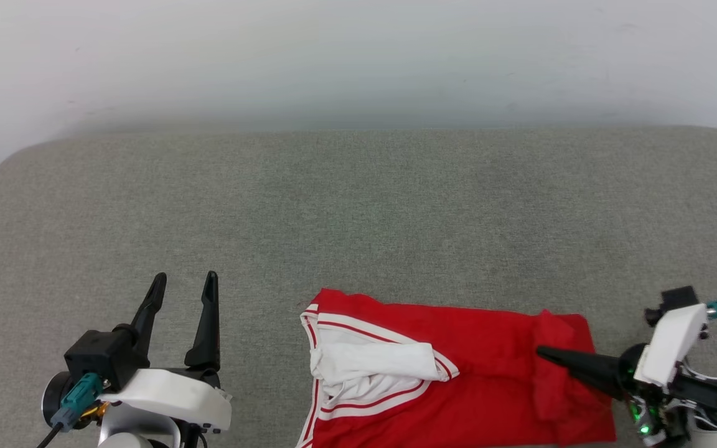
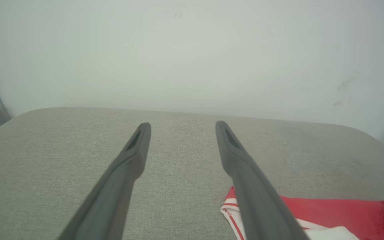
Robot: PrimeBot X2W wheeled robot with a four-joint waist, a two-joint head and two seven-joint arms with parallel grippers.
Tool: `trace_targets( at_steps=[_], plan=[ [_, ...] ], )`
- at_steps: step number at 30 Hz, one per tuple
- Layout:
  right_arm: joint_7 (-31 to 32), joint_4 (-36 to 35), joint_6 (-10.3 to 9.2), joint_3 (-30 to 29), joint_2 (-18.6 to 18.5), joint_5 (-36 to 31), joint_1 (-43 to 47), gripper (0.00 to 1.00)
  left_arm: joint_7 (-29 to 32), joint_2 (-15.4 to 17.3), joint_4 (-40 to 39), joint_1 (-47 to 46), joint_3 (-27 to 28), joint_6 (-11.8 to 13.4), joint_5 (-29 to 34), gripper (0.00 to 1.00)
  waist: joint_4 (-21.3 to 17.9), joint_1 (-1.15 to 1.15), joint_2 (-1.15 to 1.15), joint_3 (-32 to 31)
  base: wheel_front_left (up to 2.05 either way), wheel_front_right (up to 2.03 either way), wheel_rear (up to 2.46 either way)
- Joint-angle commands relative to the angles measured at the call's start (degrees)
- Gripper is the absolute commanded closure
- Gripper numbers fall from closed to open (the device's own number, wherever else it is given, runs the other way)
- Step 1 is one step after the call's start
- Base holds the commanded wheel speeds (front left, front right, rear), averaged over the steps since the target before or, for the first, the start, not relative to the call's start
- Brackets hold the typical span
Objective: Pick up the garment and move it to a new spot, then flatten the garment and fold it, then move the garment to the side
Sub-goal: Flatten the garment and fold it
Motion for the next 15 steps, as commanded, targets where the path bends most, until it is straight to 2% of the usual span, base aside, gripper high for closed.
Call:
trace_targets(
  at_steps=[1,3,7,11,15],
  plan=[
    [-0.91,1.68,0.00,2.95,0.16,5.04,-1.15,1.00,0.19,-0.22,0.24,-0.93,-0.12,-0.24,0.35,0.00,0.30,0.00,0.00,-0.01,0.00,0.00,0.00],
    [-3.23,3.63,0.00,7.85,0.17,11.22,-1.87,1.00,0.36,-0.28,0.52,-1.34,-0.34,-0.36,0.45,0.00,0.72,0.00,0.00,0.23,0.00,0.00,0.00],
    [-8.08,5.39,0.00,18.43,0.18,17.73,-2.97,1.00,0.66,-0.73,1.05,-2.43,-1.10,-0.88,0.47,0.00,1.94,0.00,0.00,0.59,0.00,0.00,0.00],
    [-13.49,6.09,0.01,28.03,0.18,21.62,-5.14,1.00,0.82,-1.10,1.53,-3.62,-1.59,-1.53,0.46,0.00,3.27,0.00,0.00,1.15,0.00,0.00,0.00],
    [-21.69,7.75,0.00,35.06,0.14,21.76,-7.64,1.00,0.59,-1.38,2.02,-4.52,-1.72,-2.10,0.47,0.00,4.35,0.00,0.00,1.98,0.00,0.00,0.00]
  ],
)
